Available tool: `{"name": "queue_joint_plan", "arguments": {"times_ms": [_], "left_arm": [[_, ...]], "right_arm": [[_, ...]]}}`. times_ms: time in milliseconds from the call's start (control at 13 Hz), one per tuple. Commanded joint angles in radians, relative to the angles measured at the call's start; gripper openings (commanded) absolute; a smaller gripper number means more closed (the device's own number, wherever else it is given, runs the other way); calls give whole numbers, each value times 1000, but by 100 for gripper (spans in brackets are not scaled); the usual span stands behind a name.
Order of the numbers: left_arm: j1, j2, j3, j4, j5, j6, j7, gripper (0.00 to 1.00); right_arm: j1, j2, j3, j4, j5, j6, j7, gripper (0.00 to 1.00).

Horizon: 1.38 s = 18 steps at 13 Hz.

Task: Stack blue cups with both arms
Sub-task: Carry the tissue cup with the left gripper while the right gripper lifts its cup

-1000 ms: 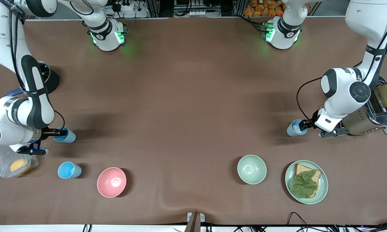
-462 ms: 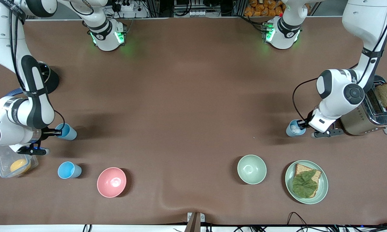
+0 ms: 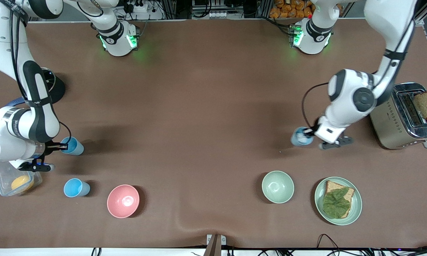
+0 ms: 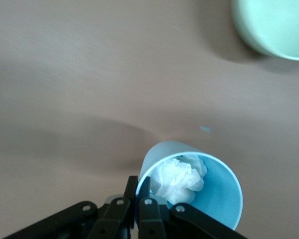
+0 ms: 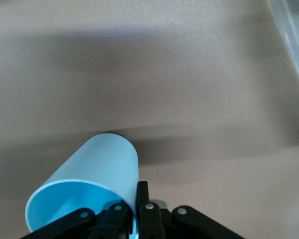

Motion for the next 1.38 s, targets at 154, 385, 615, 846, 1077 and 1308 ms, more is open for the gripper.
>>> {"name": "queue_joint_plan", "arguments": {"times_ms": [154,385,615,846,1077,1308], "left_arm": [[-67,14,-80,84,-6,-44,-244,0],[-207,72,-80,156,-6,-45,-473,0],[-313,190,-77,299,6,-45,-658,0],[-383,263,-71,365,9,-43,-722,0],[-436,317,-50,406,27,-35,-747,0],[-476,364,-33,442,84,-31,-801,0]], "right_arm": [[10,-96,32,70,87,-245,0,0],[24,-136,32,165,134,-430,33,0],[106,-156,32,290,134,-592,200,0],[175,-197,33,329,200,-669,399,0],[177,-216,32,331,301,-728,510,0],[182,-216,30,331,364,-719,523,0]]}}
